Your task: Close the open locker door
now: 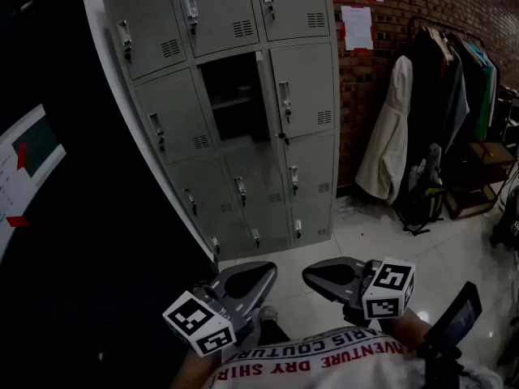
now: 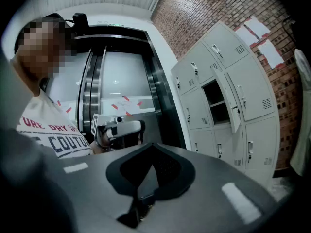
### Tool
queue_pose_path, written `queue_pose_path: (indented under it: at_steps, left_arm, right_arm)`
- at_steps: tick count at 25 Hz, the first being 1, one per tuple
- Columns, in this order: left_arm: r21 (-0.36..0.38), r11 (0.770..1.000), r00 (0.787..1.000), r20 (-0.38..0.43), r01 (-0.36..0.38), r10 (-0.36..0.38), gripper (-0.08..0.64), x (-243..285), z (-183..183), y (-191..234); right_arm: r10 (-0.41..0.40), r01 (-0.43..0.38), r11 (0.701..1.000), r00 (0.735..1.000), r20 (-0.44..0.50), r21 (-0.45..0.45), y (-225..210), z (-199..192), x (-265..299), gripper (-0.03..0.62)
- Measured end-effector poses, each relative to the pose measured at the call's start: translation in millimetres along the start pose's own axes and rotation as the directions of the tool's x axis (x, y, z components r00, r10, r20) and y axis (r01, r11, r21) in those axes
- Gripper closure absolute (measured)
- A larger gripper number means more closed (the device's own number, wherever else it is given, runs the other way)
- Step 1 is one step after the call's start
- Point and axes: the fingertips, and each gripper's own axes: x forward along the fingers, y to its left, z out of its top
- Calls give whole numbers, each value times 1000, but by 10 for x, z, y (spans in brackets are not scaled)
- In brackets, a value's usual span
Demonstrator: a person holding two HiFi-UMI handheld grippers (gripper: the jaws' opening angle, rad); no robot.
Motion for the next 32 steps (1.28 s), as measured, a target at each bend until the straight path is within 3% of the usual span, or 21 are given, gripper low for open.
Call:
queue_pose_path:
  at_steps: [12, 20, 27, 32]
  left_arm:
    - [-53, 997, 998, -38, 51, -53, 554, 544, -62, 1449]
    - [-31, 997, 997, -26, 73, -74, 555, 823, 345, 2670]
    - [-4, 994, 994, -20, 109, -109, 555, 1011, 497, 3283]
    - [-22, 993, 993, -32, 117, -118, 555, 1101, 465, 3559]
  right_arm:
    - [-73, 75, 996, 997, -36, 51, -1235, 106, 857, 598]
    - [-156, 157, 987, 988, -5, 31, -2136, 636, 1504, 598]
    - [-230, 229, 973, 973, 24, 22, -2681, 846, 1786, 598]
    - [-341, 338, 936, 940, -16, -100, -3086, 950, 1736, 598]
